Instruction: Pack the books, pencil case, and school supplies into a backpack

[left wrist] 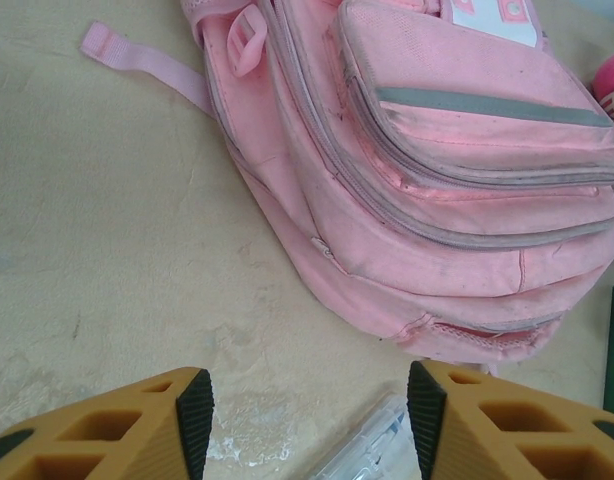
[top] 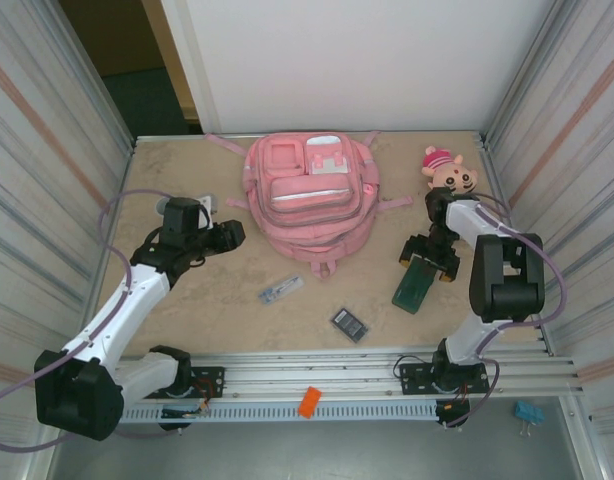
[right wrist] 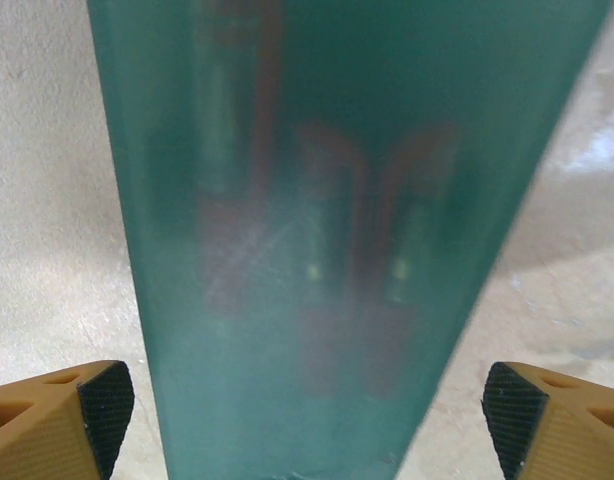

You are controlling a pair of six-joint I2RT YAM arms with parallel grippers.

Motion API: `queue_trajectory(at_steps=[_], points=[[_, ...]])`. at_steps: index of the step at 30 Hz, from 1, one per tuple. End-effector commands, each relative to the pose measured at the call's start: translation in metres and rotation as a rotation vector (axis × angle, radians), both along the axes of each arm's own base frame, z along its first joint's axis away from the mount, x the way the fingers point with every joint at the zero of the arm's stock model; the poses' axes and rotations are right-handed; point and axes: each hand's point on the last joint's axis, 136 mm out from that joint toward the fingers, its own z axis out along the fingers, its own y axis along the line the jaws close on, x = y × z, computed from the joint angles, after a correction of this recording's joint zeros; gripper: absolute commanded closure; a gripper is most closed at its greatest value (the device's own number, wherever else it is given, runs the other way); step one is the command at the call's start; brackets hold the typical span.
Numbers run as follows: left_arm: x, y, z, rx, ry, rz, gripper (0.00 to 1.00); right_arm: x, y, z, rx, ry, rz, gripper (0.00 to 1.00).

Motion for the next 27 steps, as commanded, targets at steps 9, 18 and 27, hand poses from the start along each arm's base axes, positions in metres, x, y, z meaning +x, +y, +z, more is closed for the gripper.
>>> queue_trajectory(at_steps=[9,18,27], points=[[0.014,-0.002,0.01,0.042,-0.043,-0.026,0.44,-0.001,0.011,-0.025,0.035,0.047,0.05,0.27],[0.018,0.0,0.014,0.09,-0.082,-0.053,0.45,-0.003,0.008,-0.002,0.015,-0.064,0.008,0.42],[0.035,-0.022,0.033,0.144,-0.231,-0.251,0.44,0.027,0.024,0.064,0.146,-0.412,-0.104,0.44]])
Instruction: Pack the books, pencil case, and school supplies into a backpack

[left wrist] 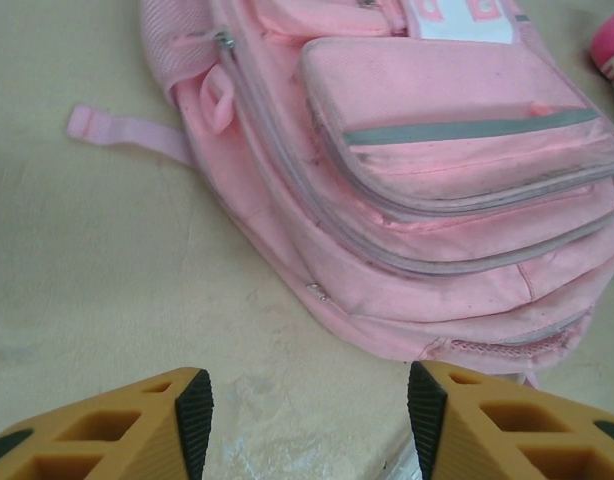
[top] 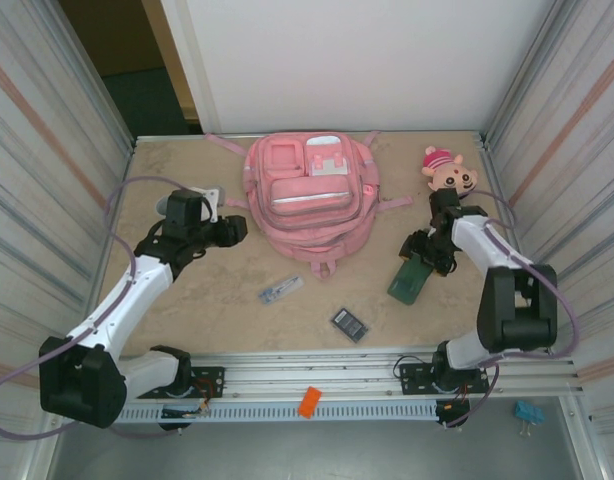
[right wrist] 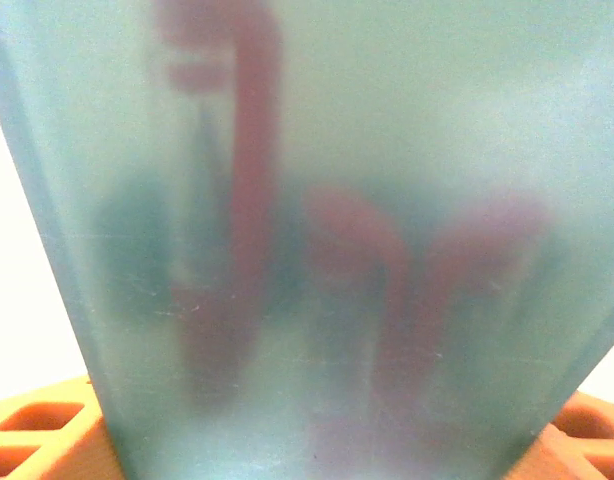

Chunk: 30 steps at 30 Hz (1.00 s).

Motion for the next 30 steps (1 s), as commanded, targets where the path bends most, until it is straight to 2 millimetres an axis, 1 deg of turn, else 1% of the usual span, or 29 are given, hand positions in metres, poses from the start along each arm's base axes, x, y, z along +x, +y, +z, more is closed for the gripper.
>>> queue_trajectory(at_steps=[1,4,7,9,12,14,15,17,21,25,28,29,30], points=[[0.016,-0.02,0.026,0.045,-0.134,-0.168,0.44,0.015,0.01,0.033,0.098,-0.165,-0.073,0.45],[0.022,-0.042,0.03,0.071,-0.186,-0.354,0.45,0.022,0.014,0.058,0.166,-0.302,-0.118,0.46],[0.026,-0.066,0.027,0.104,-0.236,-0.544,0.44,0.024,0.02,0.079,0.235,-0.406,-0.138,0.47],[0.029,-0.079,0.02,0.174,-0.256,-0.65,0.4,0.023,0.023,0.089,0.266,-0.447,-0.145,0.48],[0.041,-0.096,0.001,0.322,-0.289,-0.767,0.37,0.018,0.026,0.102,0.286,-0.492,-0.145,0.48],[0.049,-0.109,-0.01,0.362,-0.295,-0.841,0.35,0.014,0.028,0.108,0.296,-0.515,-0.143,0.48],[0.054,-0.116,-0.014,0.373,-0.294,-0.865,0.34,0.013,0.029,0.108,0.302,-0.513,-0.139,0.48],[0.066,-0.126,-0.02,0.395,-0.294,-0.882,0.33,0.009,0.03,0.114,0.315,-0.535,-0.135,0.48],[0.089,-0.145,-0.032,0.448,-0.308,-0.895,0.3,0.006,0.036,0.113,0.34,-0.522,-0.122,0.49],[0.092,-0.167,-0.05,0.471,-0.304,-0.972,0.28,0.008,0.036,0.114,0.337,-0.515,-0.114,0.49],[0.098,-0.174,-0.063,0.488,-0.284,-0.977,0.28,0.009,0.037,0.115,0.343,-0.51,-0.109,0.49],[0.101,-0.176,-0.069,0.491,-0.277,-0.976,0.27,0.012,0.038,0.11,0.346,-0.488,-0.11,0.49],[0.104,-0.177,-0.073,0.5,-0.275,-0.97,0.28,0.013,0.039,0.11,0.349,-0.481,-0.107,0.49]])
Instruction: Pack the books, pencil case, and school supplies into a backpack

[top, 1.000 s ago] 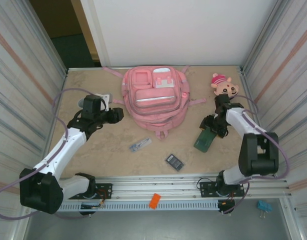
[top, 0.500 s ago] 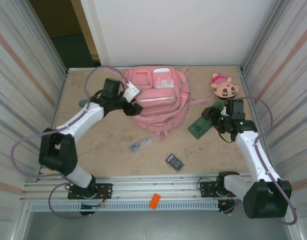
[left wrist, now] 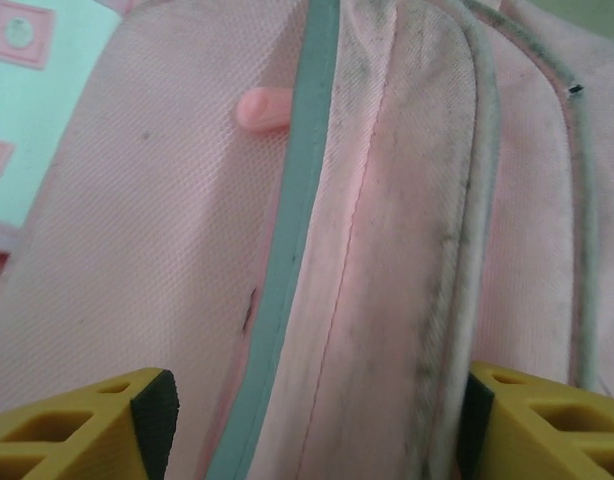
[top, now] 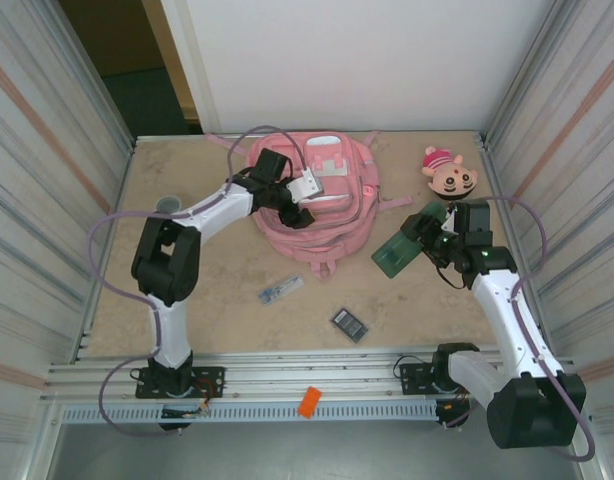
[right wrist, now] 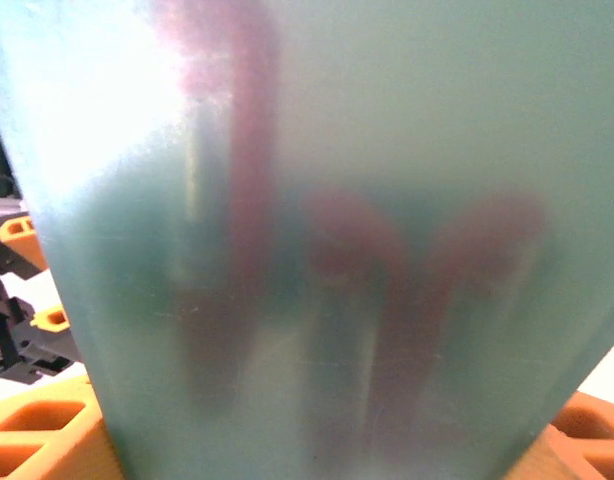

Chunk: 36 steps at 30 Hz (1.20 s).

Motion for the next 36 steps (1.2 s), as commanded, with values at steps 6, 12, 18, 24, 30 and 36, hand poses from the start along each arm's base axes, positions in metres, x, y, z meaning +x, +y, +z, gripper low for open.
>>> queue_trajectory(at_steps=[6,12,18,24,30,36], points=[[0.02,-0.005,0.007,0.035,-0.067,0.037,0.7,0.013,0.007,0.009,0.06,0.038,0.004,0.5],[-0.004,-0.021,0.075,-0.185,0.023,0.071,1.0,0.014,0.004,0.011,0.149,0.097,-0.053,0.51],[-0.023,-0.038,0.118,-0.317,0.098,0.138,1.0,0.015,0.015,0.025,0.302,0.139,-0.074,0.51],[-0.026,-0.045,0.157,-0.453,0.151,0.197,1.0,0.019,0.04,0.036,0.415,0.179,-0.085,0.5],[-0.028,-0.047,0.176,-0.517,0.159,0.205,1.0,0.044,0.072,0.039,0.507,0.184,-0.151,0.49],[-0.03,-0.047,0.19,-0.568,0.159,0.21,1.0,0.071,0.108,0.013,0.479,0.242,-0.198,0.49]])
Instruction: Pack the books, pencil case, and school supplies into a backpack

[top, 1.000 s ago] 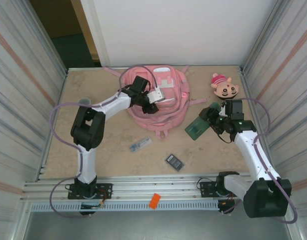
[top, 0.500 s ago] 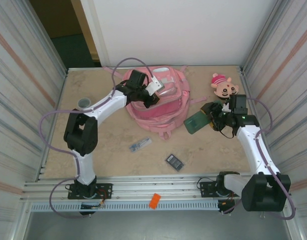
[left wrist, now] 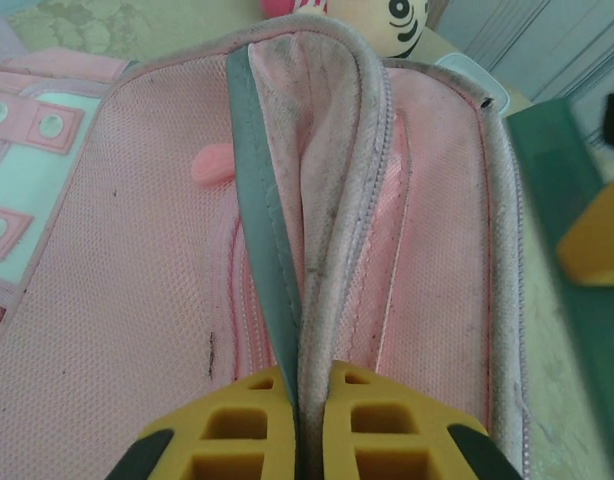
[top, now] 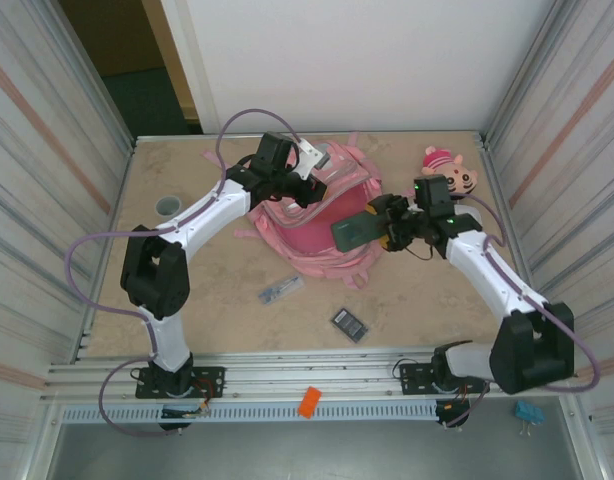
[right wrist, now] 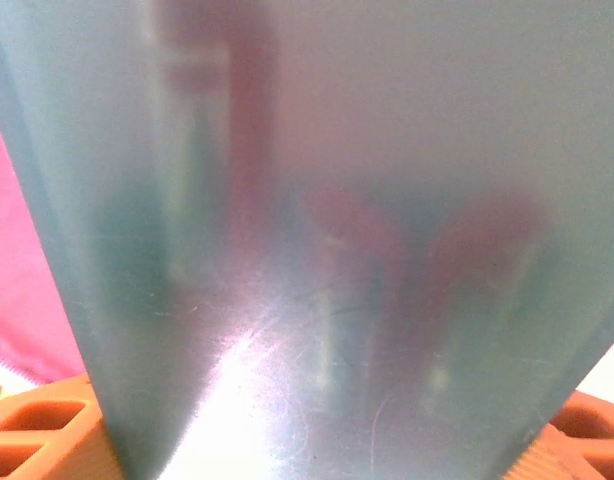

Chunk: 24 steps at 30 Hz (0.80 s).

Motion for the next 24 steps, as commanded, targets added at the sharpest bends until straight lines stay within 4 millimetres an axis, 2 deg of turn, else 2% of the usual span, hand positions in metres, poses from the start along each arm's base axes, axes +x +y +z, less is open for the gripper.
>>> queue_trajectory(at_steps=[1,5,9,12,15,20,24], points=[[-0.007,-0.007,0.09,-0.185,-0.153,-0.027,1.0,0.032,0.016,0.011,0.03,-0.037,-0.088,0.48],[-0.01,-0.007,0.099,-0.211,-0.165,-0.028,1.0,0.058,0.048,0.002,0.038,-0.033,-0.044,0.47],[-0.011,-0.004,0.104,-0.221,-0.173,-0.015,1.0,0.081,0.07,-0.014,0.032,-0.02,-0.026,0.44],[-0.009,-0.001,0.103,-0.218,-0.171,-0.004,1.0,0.097,0.081,-0.021,0.057,-0.025,-0.02,0.31],[-0.005,0.006,0.1,-0.208,-0.173,0.022,1.0,0.107,0.084,-0.014,0.057,-0.068,-0.01,0.22],[0.003,0.012,0.097,-0.206,-0.173,0.062,1.0,0.098,0.078,-0.002,0.05,-0.113,0.011,0.14],[0.003,0.011,0.094,-0.207,-0.166,0.059,1.0,0.077,0.066,0.006,0.033,-0.142,0.031,0.11]])
